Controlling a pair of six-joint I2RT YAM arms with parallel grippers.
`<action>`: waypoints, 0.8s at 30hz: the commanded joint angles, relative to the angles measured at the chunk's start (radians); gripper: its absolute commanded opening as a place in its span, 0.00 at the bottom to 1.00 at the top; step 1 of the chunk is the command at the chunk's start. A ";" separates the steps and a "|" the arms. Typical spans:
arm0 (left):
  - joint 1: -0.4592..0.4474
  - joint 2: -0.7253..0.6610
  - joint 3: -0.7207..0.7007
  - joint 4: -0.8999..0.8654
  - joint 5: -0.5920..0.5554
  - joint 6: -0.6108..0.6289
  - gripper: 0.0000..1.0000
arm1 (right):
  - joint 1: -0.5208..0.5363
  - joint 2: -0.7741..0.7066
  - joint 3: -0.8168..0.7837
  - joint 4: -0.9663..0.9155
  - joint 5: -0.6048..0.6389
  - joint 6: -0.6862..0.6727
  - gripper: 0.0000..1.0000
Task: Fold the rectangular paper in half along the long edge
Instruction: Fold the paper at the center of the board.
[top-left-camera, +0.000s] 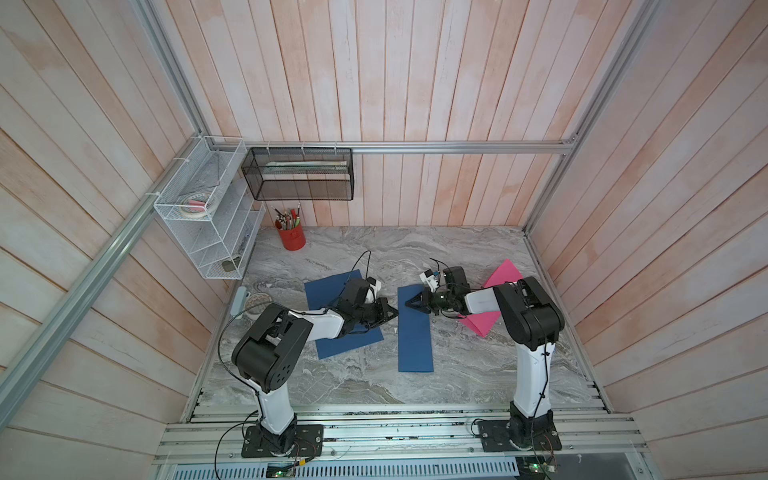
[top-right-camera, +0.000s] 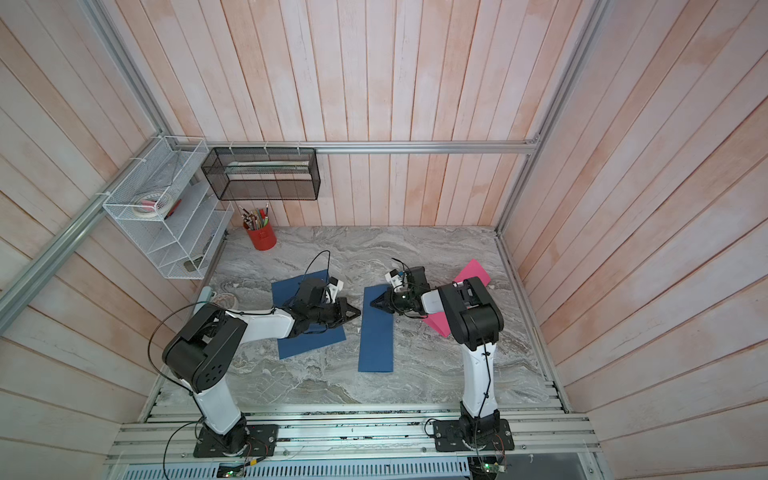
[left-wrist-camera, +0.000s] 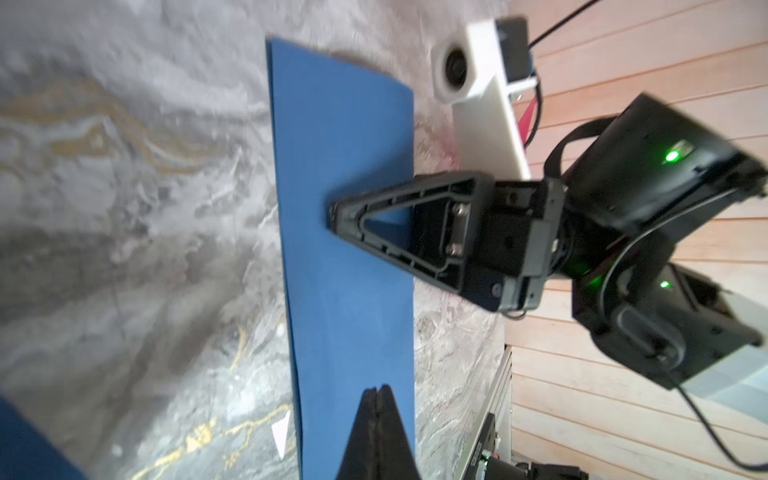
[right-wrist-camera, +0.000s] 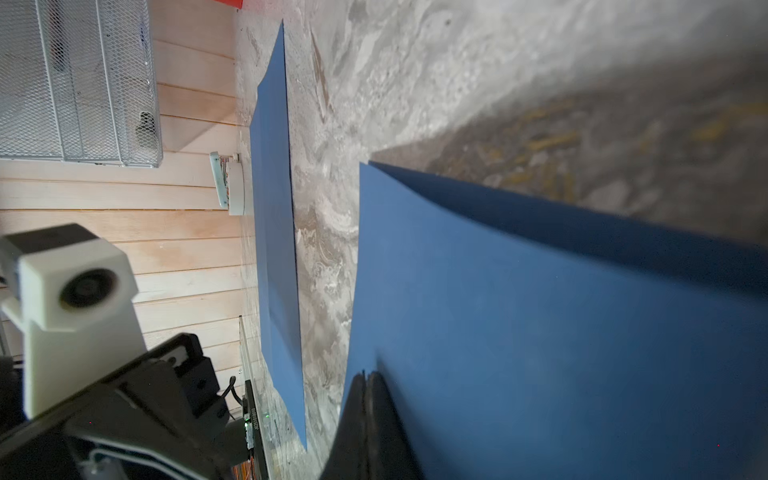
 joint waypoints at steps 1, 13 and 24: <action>0.001 0.032 0.053 -0.002 0.032 0.006 0.00 | 0.010 0.028 0.012 -0.038 0.025 -0.020 0.00; -0.015 0.134 0.141 -0.077 0.003 0.042 0.00 | 0.009 0.041 0.007 -0.016 0.019 -0.004 0.00; -0.030 0.217 0.182 -0.078 0.000 0.046 0.00 | 0.010 0.044 0.000 -0.004 0.015 0.005 0.00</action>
